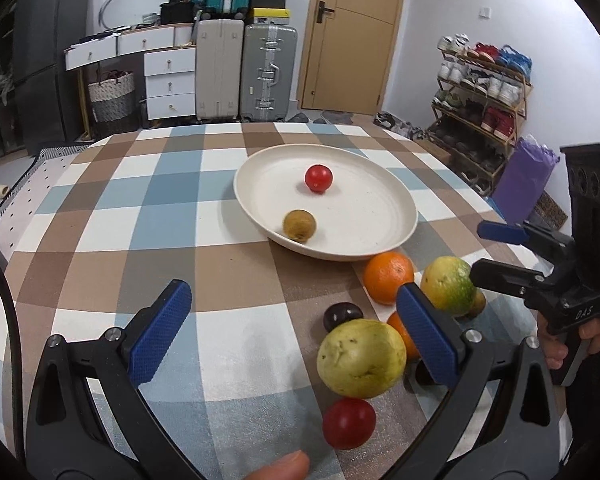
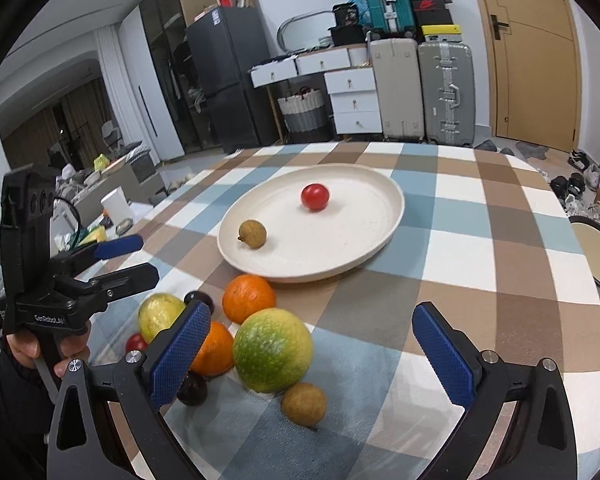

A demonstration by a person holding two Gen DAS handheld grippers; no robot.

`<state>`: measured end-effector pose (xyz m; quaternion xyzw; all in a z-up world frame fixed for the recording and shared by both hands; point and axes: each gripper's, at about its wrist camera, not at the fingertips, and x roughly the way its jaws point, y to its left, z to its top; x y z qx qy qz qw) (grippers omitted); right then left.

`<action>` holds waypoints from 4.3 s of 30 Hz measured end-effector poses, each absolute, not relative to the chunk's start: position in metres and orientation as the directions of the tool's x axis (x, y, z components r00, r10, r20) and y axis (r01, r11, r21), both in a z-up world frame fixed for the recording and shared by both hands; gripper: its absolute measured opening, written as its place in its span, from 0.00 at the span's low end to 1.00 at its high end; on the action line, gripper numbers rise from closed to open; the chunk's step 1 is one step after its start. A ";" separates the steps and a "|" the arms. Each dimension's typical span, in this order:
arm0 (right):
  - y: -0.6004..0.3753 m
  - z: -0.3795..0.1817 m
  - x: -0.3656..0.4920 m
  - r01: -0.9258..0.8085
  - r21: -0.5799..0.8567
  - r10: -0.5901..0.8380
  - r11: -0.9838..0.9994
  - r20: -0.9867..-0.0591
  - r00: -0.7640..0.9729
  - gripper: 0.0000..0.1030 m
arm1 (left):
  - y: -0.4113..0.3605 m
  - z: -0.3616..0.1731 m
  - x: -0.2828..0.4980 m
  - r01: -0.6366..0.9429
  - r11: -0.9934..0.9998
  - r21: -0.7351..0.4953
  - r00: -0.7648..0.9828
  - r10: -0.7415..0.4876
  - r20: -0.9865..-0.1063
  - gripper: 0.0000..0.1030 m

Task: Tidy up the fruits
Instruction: 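Withdraw both tools from the plate back toward the remaining fruits, then grasp the yellow guava with the left tool while the right tool grasps the green citrus, then lower both fruits onto the white plate and open both tools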

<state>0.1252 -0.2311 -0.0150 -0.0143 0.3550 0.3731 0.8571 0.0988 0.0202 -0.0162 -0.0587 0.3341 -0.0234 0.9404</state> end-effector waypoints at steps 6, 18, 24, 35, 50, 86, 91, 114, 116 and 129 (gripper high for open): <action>-0.226 -0.020 0.125 -0.667 0.236 0.627 0.706 -0.645 0.436 1.00 | 0.010 -0.015 0.097 0.080 0.988 -0.132 0.762 -0.146 -0.631 0.99; -0.222 -0.026 0.121 -0.692 0.238 0.627 0.681 -0.678 0.384 0.99 | 0.001 -0.024 0.101 0.165 0.976 -0.141 0.697 -0.217 -0.683 0.93; -0.220 -0.029 0.122 -0.695 0.250 0.626 0.674 -0.693 0.358 0.89 | -0.001 -0.029 0.103 0.189 0.970 -0.153 0.673 -0.242 -0.699 0.82; -0.218 -0.031 0.120 -0.709 0.281 0.646 0.647 -0.695 0.315 0.73 | -0.007 -0.035 0.104 0.236 0.955 -0.179 0.638 -0.291 -0.713 0.56; -0.217 -0.032 0.121 -0.708 0.292 0.651 0.643 -0.696 0.303 0.71 | -0.006 -0.031 0.100 0.255 0.951 -0.178 0.653 -0.305 -0.693 0.48; -0.238 -0.016 0.128 -0.654 0.359 0.704 0.666 -0.592 0.392 0.48 | 0.038 -0.007 0.102 0.041 0.974 -0.224 0.808 -0.164 -0.565 0.48; -0.244 -0.006 0.132 -0.622 0.364 0.700 0.693 -0.548 0.458 0.48 | 0.041 -0.003 0.110 -0.002 0.976 -0.218 0.825 -0.121 -0.552 0.48; -0.238 0.037 0.165 -0.557 0.294 0.622 0.777 -0.498 0.604 0.48 | 0.026 0.025 0.168 -0.002 0.985 -0.175 0.854 -0.090 -0.512 0.36; -0.237 0.038 0.169 -0.555 0.298 0.623 0.777 -0.497 0.605 0.48 | 0.023 0.025 0.171 0.013 0.984 -0.180 0.853 -0.104 -0.511 0.35; -0.223 0.013 0.178 -0.547 0.278 0.597 0.790 -0.555 0.580 0.49 | 0.036 0.001 0.177 -0.005 0.985 -0.175 0.825 -0.095 -0.558 0.35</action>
